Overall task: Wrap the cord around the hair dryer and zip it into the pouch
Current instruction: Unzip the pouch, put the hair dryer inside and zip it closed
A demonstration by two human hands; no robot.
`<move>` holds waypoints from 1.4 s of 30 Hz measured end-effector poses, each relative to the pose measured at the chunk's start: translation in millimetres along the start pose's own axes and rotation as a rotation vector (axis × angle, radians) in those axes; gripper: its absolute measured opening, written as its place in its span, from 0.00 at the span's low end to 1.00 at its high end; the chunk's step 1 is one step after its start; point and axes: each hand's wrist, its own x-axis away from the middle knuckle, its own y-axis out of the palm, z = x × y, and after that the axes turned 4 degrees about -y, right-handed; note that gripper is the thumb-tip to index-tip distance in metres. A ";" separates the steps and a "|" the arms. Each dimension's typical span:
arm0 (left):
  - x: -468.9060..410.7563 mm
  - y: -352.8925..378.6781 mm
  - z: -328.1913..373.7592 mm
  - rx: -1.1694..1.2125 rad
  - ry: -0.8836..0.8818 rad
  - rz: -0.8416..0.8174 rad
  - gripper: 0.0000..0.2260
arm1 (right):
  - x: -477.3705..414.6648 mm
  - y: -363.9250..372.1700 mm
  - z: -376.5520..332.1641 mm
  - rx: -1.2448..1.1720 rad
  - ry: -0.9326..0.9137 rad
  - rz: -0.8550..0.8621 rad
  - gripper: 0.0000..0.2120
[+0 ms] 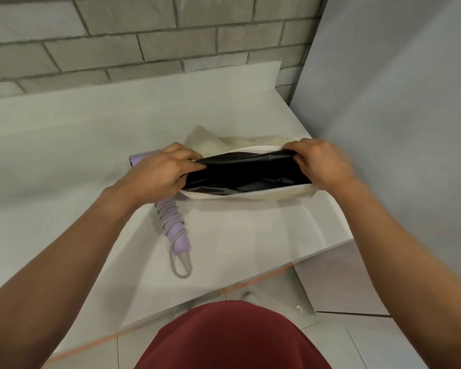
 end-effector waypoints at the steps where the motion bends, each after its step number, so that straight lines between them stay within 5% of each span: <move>1: -0.7 2.7 0.3 0.016 -0.050 -0.007 0.23 | -1.0 2.6 -3.4 0.038 0.007 -0.052 0.17; 5: -7.0 11.4 3.6 0.114 -0.224 -0.103 0.37 | 7.3 11.8 -28.1 0.172 -0.091 0.057 0.34; 7: -11.0 11.9 5.8 0.177 -0.277 -0.115 0.43 | 16.1 23.0 -51.2 0.085 -0.298 0.243 0.28; 9: -14.4 9.5 6.0 0.209 -0.293 -0.099 0.43 | 24.9 39.8 -68.4 0.065 -0.473 0.239 0.19; 11: -16.7 4.9 3.0 0.225 -0.281 -0.086 0.40 | 25.3 56.8 -69.1 0.147 -0.382 0.131 0.18; 15: -16.5 -4.9 -8.4 0.235 -0.204 -0.107 0.33 | 16.3 59.7 -50.0 0.287 -0.011 -0.105 0.36; 18: -20.7 -10.3 -18.7 0.246 -0.227 -0.138 0.31 | 12.5 46.5 -50.4 0.234 -0.001 -0.145 0.28; 22: -33.2 -14.8 -29.4 0.198 -0.245 -0.179 0.32 | 27.0 33.4 -109.5 -0.239 -0.101 0.135 0.09; 27: -45.7 -15.0 -26.4 0.129 -0.207 -0.237 0.33 | 22.9 44.3 -203.6 -0.802 -0.036 -0.426 0.17; 30: -47.2 -15.7 -27.8 0.114 -0.192 -0.238 0.33 | -3.8 66.1 -233.2 -0.985 0.064 -0.444 0.26; 34: -45.3 -21.8 -34.7 0.109 -0.192 -0.222 0.32 | -37.4 91.0 -255.7 -0.994 0.227 -0.448 0.40; 37: -43.5 -22.9 -41.4 0.115 -0.209 -0.221 0.32 | -48.5 102.7 -263.6 -0.883 0.242 -0.413 0.39; 42: -40.2 -22.7 -51.7 0.119 -0.209 -0.215 0.33 | -41.5 92.0 -256.8 -1.112 0.277 -0.464 0.29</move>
